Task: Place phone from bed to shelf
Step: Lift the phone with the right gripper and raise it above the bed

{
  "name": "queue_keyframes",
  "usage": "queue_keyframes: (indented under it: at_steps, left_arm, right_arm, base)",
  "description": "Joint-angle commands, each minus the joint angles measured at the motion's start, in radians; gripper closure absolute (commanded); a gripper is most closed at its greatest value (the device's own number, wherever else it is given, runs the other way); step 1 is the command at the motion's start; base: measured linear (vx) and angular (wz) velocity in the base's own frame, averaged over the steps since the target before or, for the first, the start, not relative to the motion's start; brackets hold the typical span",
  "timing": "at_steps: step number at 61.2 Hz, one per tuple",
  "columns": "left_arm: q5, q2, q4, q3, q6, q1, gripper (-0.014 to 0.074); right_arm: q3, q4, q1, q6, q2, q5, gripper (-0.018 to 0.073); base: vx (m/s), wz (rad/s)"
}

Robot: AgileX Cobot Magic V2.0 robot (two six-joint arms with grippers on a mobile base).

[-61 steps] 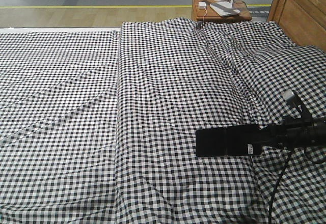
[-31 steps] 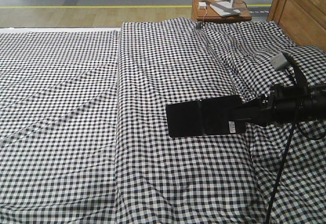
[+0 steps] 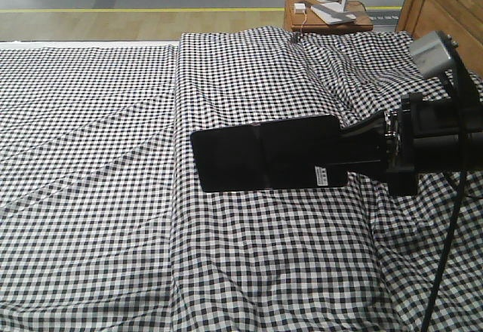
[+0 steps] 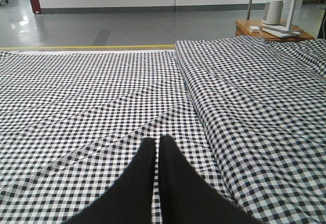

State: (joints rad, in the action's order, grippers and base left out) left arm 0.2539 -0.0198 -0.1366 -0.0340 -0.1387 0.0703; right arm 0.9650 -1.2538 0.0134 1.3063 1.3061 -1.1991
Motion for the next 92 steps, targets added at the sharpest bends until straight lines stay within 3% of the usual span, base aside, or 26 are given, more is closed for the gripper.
queue_keyframes:
  at_steps: [1, 18, 92]
  left_arm:
    - [-0.065, -0.005, -0.009, -0.003, 0.004, -0.005, 0.0596]
    - [-0.065, -0.005, -0.009, -0.003, 0.004, -0.005, 0.0596]
    - [-0.065, -0.005, -0.009, -0.003, 0.004, -0.005, 0.0596]
  right_arm:
    - [0.023, -0.108, 0.030, -0.006, -0.038, -0.093, 0.0564]
    - [0.023, -0.130, 0.120, -0.006, -0.039, -0.093, 0.0564]
    - [0.023, -0.166, 0.119, -0.006, -0.039, -0.093, 0.0564]
  base:
    - [0.00, 0.00]
    - [0.00, 0.00]
    - [0.00, 0.00]
